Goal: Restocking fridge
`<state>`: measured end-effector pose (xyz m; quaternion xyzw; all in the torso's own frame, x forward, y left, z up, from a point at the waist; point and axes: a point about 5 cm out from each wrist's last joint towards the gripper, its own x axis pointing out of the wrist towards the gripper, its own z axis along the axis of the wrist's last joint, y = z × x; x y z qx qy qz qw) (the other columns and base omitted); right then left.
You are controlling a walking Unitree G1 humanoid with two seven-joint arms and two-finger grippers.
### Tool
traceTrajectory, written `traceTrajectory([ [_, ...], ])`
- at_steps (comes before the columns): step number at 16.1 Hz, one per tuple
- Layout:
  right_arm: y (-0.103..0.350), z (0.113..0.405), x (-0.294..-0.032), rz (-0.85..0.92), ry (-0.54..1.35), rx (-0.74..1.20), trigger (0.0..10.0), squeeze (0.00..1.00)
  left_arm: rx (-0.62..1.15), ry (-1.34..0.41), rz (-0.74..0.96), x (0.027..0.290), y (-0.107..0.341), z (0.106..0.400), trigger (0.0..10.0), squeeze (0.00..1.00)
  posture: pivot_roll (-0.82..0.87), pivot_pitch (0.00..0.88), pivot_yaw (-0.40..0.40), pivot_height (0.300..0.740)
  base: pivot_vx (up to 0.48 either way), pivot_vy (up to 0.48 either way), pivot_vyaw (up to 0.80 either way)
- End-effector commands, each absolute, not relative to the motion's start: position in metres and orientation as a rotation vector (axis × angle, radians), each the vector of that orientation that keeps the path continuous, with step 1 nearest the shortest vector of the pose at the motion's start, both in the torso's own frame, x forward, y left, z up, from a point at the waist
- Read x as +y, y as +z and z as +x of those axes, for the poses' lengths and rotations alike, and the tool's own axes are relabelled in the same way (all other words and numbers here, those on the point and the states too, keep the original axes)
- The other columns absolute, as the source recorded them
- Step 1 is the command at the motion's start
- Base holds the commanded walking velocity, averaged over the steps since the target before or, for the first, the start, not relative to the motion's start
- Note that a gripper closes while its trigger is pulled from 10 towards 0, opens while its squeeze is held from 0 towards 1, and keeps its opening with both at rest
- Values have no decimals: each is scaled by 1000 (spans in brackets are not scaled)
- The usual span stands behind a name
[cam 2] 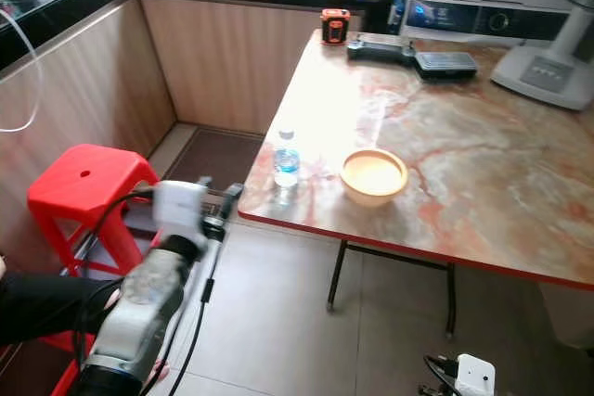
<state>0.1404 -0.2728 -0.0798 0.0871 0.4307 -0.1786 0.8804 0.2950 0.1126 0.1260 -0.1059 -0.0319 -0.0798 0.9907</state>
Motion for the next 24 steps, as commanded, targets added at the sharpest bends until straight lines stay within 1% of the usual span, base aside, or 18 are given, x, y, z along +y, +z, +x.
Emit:
traceTrajectory([
  [1, -80, 137, -275, 187, -383, 908, 10000, 0, -33, -93, -383, 115, 125, 295, 10000, 0, 71, 0, -50, 740, 0, 0, 0],
  [2, -80, 137, -276, 187, -385, 907, 10000, 0, -35, -94, -459, 111, 129, 294, 10000, 0, 73, 0, -50, 740, 0, 0, 0],
  [3, -80, 137, -277, 185, -384, 907, 10000, 0, -20, -87, -568, 95, 135, 291, 10000, 0, 76, 0, -48, 740, 0, 0, 0],
  [4, -80, 137, -277, 186, -386, 907, 10000, 0, 4, -42, -748, 93, 135, 291, 10000, 0, 73, 0, -47, 740, 0, 0, 0],
  [7, -79, 137, -278, 188, -388, 906, 10000, 0, 73, 133, -1302, 110, 126, 295, 10000, 0, 71, 0, -47, 740, 0, 0, 0],
  [8, -79, 136, -279, 187, -390, 908, 10000, 0, 113, 271, -1370, 118, 116, 292, 10000, 0, 73, 0, -50, 740, 0, 0, 0],
  [10, -79, 135, -280, 183, -389, 909, 10000, 0, 206, 288, -1318, 111, 111, 291, 10000, 0, 66, 3, -60, 740, 0, 0, 0],
  [11, -79, 135, -281, 181, -389, 909, 10000, 0, 244, 36, -992, 87, 133, 297, 10000, 0, 71, 3, -65, 740, 0, 0, 0],
  [12, -79, 135, -281, 175, -385, 910, 10000, 0, 206, -209, -477, 64, 151, 296, 10000, 0, 75, 4, -67, 740, 0, 0, 0],
  [13, -79, 135, -281, 172, -383, 910, 10000, 0, 122, -327, -116, 53, 158, 291, 10000, 0, 75, 4, -67, 740, 0, 0, 0],
  [14, -79, 136, -281, 173, -384, 906, 10000, 0, 55, -403, -103, 50, 163, 285, 10000, 0, 67, 7, -65, 740, 0, 0, 0],
  [15, -78, 136, -281, 174, -384, 904, 10000, 0, 18, -443, -151, 51, 163, 279, 10000, 0, 67, 9, -63, 740, 0, 0, 0],
  [17, -79, 137, -279, 177, -381, 904, 10000, 0, 144, -553, -189, 56, 140, 260, 10000, 0, 66, 18, -57, 740, 0, 0, 0],
  [18, -80, 137, -278, 179, -379, 905, 10000, 0, 207, -676, -242, 59, 136, 242, 10000, 0, 72, 24, -51, 740, 0, 0, 0],
  [20, -80, 136, -276, 180, -377, 910, 10000, 0, 254, -799, -234, 67, 132, 221, 10000, 0, 71, 33, -38, 740, 0, 0, 0],
  [22, -82, 133, -275, 182, -379, 916, 10000, 0, 339, -973, -336, 82, 133, 187, 10000, 0, 71, 50, -20, 740, 0, 0, 0],
  [23, -82, 133, -275, 183, -381, 916, 10000, 0, 355, -1000, -362, 85, 134, 182, 10000, 0, 71, 50, -20, 740, 0, 0, 0],
  [24, -82, 132, -274, 184, -382, 917, 10000, 0, 409, -1090, -399, 90, 135, 168, 10000, 0, 73, 60, -19, 740, 0, 0, 0],
])
